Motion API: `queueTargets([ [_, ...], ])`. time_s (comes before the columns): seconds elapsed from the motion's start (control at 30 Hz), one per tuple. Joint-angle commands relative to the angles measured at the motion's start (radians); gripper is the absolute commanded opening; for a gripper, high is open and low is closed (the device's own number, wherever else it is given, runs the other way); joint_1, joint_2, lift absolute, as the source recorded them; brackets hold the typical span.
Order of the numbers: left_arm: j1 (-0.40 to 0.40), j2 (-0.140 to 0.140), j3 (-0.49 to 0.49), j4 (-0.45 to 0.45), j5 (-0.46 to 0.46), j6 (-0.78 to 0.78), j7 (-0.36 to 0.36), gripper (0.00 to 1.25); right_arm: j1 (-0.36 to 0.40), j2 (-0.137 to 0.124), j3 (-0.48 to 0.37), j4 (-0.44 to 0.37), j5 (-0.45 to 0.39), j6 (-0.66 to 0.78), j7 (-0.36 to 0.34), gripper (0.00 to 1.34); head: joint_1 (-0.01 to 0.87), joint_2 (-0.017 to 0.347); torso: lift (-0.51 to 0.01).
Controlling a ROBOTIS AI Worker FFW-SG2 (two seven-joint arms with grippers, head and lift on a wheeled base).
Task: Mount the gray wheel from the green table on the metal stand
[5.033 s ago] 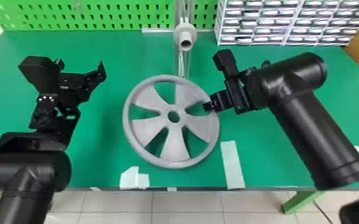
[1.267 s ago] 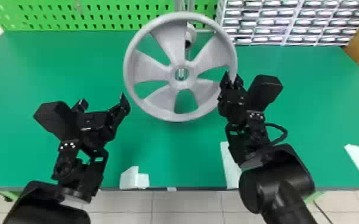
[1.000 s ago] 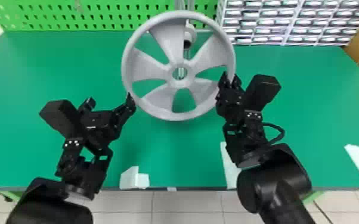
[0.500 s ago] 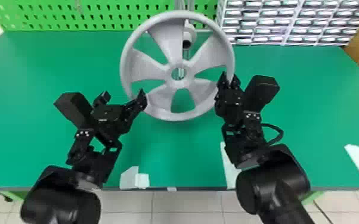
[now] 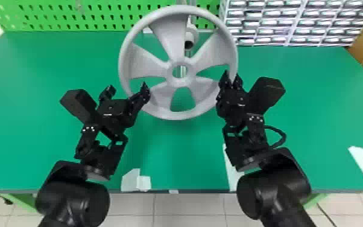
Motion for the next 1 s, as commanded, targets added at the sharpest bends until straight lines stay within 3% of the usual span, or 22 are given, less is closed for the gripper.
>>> queueTargets([
  [0.0, -0.026, 0.0, -0.007, 0.041, 0.01, -0.03, -0.004, 1.07, 0.0, -0.002, 0.005, 0.0, -0.012, -0.013, 0.0, 0.18, 0.867, 0.052, -0.1],
  [0.2, -0.048, 0.0, -0.008, 0.074, 0.022, -0.053, -0.01, 0.87, 0.0, -0.003, 0.007, 0.0, -0.012, -0.021, 0.0, 0.18, 0.867, 0.052, -0.1],
  [0.5, -0.078, -0.002, -0.015, 0.109, 0.031, -0.084, -0.019, 0.71, -0.001, -0.008, 0.022, 0.0, -0.012, -0.038, 0.0, 0.18, 0.867, 0.052, -0.1],
  [0.97, -0.12, 0.0, -0.039, 0.133, 0.067, -0.092, -0.047, 0.6, -0.001, -0.011, 0.022, 0.012, -0.008, -0.052, 0.0, 0.18, 0.867, 0.052, -0.1],
])
